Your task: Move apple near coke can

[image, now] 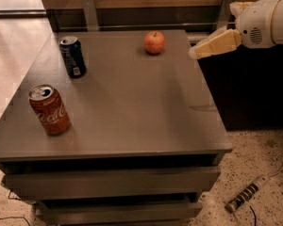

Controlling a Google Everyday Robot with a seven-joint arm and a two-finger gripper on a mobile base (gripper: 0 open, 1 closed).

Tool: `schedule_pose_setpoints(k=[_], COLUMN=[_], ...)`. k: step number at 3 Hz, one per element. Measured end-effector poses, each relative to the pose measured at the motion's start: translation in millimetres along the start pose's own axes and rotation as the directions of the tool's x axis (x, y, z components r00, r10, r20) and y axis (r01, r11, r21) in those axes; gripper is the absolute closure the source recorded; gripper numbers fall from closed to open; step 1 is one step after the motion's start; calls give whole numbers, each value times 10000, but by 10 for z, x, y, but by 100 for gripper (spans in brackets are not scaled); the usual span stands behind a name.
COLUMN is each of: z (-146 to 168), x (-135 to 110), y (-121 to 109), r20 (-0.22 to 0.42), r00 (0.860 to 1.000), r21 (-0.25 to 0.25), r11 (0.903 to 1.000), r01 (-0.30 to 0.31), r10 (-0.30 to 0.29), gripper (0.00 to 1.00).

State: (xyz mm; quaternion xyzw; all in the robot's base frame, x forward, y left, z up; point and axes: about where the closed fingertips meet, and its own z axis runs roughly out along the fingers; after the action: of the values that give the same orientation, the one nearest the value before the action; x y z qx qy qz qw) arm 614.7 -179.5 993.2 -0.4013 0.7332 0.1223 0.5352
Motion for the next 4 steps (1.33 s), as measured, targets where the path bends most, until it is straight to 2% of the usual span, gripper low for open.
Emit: schedule_pose_setpoints(k=[1, 2, 3, 4], z=[6, 7, 170, 561], x=[-112, -112, -152, -164], y=[-169, -168, -201, -320], r20=[334, 335, 290, 257], r00=[9994, 9994, 9996, 9996], r21=[688, 686, 501, 393], r11=[9976, 9976, 9987, 9992], r01=[25, 25, 14, -81], r10=[-48, -48, -29, 71], gripper=[0, 0, 0, 0])
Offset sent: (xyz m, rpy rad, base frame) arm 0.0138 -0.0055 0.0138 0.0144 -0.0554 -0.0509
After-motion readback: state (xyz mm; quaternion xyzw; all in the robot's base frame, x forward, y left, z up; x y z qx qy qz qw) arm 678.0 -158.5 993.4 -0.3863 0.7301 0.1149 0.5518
